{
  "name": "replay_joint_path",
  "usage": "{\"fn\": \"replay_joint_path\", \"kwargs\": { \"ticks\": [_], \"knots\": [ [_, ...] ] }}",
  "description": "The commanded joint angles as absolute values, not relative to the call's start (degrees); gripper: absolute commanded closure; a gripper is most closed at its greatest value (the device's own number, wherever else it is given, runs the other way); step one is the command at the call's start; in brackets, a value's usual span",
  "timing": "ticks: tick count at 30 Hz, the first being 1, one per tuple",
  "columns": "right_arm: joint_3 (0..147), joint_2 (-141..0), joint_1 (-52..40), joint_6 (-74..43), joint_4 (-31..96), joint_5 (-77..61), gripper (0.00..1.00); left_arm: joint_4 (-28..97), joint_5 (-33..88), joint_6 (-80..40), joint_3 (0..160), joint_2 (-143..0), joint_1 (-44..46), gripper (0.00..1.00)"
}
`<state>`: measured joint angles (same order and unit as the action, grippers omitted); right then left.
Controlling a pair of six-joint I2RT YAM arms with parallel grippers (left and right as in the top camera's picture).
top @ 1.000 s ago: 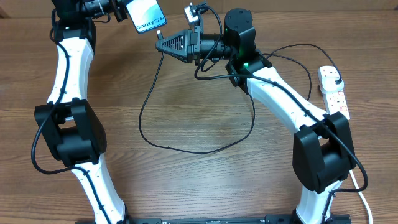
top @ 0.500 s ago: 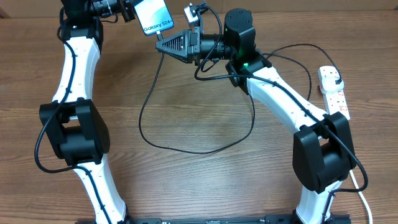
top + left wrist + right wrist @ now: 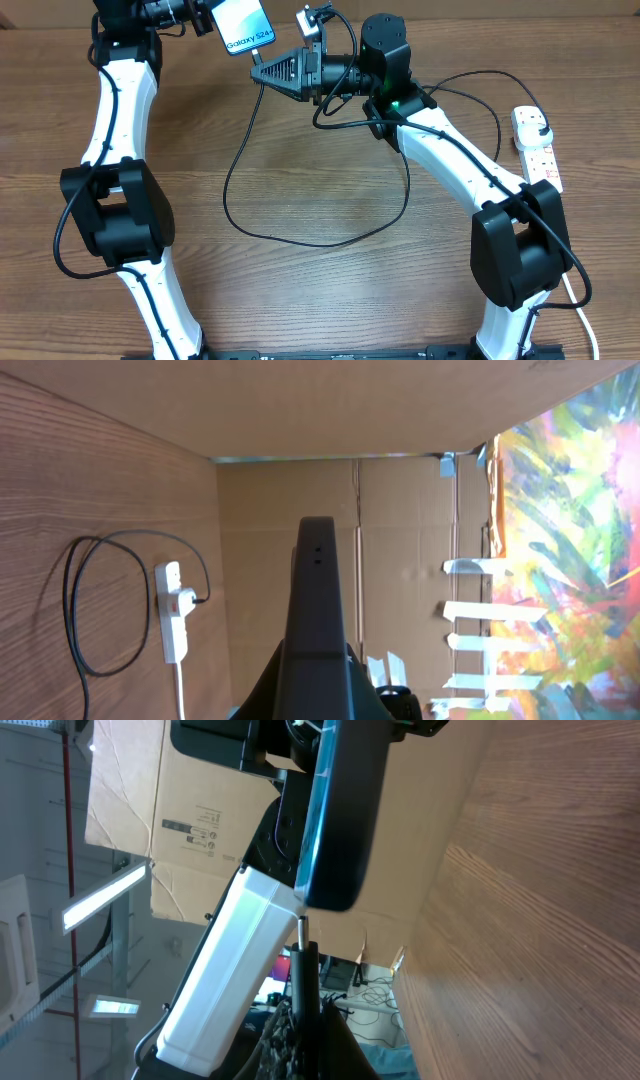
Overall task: Plug charger to phone and switch on socket
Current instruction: 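Push the USB-C plug into the phone's port held by the left gripper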
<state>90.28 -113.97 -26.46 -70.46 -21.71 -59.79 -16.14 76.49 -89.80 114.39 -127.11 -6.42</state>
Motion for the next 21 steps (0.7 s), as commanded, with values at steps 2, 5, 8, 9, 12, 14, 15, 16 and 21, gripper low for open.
{"fn": "replay_joint_path", "kwargs": {
  "ticks": [2, 5, 8, 9, 12, 14, 15, 16, 21],
  "knots": [
    [91.57, -112.22, -26.61, -70.02, -22.02, -60.05, 0.96, -16.49, 77.78, -90.89, 115.39, -124.86, -6.83, 0.96],
    [91.57, -112.22, -26.61, -70.02, -22.04, -60.05, 0.96, -16.51, 77.8, -90.87, 115.39, -124.86, -6.81, 0.96],
    [91.57, -112.22, -26.61, -70.04, -22.04, -60.1, 0.96, -16.51, 77.82, -90.83, 115.39, -124.86, -6.68, 0.96],
    [91.57, -112.22, -26.61, -70.06, -22.04, -60.14, 0.96, -16.51, 77.82, -90.76, 115.39, -124.86, -6.68, 0.96],
    [91.57, -112.22, -26.61, -70.04, -22.02, -60.2, 0.96, -16.51, 78.04, -90.67, 115.39, -124.86, -6.66, 0.95],
    [91.57, -112.22, -26.61, -70.06, -22.04, -60.16, 0.96, -16.51, 78.24, -90.7, 115.39, -124.86, -6.66, 0.96],
    [91.57, -112.22, -26.61, -70.04, -22.04, -60.07, 0.96, -16.51, 78.37, -90.72, 115.39, -124.86, -6.63, 0.96],
    [91.57, -112.22, -26.61, -70.06, -22.04, -60.03, 0.96, -16.51, 78.48, -90.72, 115.39, -124.86, -6.59, 0.96],
    [91.57, -112.22, -26.61, -70.04, -22.04, -60.03, 0.96, -16.51, 78.65, -90.7, 115.39, -124.86, -5.74, 0.96]
  ]
}}
